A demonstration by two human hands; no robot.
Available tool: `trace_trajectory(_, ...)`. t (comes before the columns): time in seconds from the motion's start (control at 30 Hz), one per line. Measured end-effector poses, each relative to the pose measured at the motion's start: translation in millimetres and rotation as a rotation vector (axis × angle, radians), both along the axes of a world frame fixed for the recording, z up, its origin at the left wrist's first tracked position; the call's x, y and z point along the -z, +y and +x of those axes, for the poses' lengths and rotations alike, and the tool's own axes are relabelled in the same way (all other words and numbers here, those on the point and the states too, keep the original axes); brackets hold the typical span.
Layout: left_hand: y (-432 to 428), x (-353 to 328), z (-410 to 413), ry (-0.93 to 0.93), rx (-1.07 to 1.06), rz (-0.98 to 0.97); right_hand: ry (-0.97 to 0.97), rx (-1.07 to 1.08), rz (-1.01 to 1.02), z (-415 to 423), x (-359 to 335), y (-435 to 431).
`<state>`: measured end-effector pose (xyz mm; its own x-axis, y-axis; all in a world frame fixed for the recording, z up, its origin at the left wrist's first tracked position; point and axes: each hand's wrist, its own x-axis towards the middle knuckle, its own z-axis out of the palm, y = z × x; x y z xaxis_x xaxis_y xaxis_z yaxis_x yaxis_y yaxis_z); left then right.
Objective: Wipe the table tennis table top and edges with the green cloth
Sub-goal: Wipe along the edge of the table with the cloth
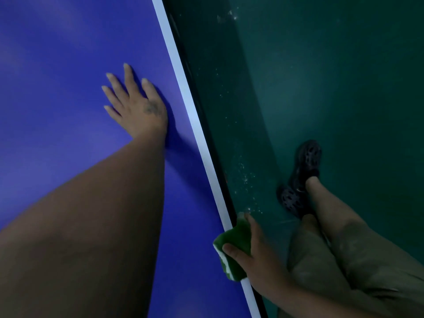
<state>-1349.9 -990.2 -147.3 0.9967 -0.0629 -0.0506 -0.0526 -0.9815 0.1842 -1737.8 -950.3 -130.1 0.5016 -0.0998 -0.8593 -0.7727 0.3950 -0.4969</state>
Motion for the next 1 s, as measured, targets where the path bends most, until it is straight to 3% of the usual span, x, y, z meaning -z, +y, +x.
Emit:
trace_trajectory(0.2, 0.1, 4.8, 2.8, -0.072, -0.018, 0.026, 0.011, 0.045, -0.081, 54.2, -10.5, -19.9)
trace_trajectory(0.47, -8.8, -10.2, 0.2, -0.025, -0.009, 0.063, -0.111, 0.023, -0.333, 228.4, 10.2, -113.8)
trace_trajectory(0.7, -9.7, -9.4, -1.4, -0.037, -0.018, 0.012, -0.160, 0.056, -0.417, 350.2, 14.3, -181.1)
trace_trajectory(0.83, -9.5, -8.8, -2.4, -0.058, -0.028, 0.001, -0.149, 0.068, -0.405, 350.8, 10.3, -181.5)
trace_trajectory(1.0, -9.4, -6.6, -2.0, -0.067, -0.019, -0.020, -0.097, -0.104, -0.334, 267.7, -2.1, -148.7)
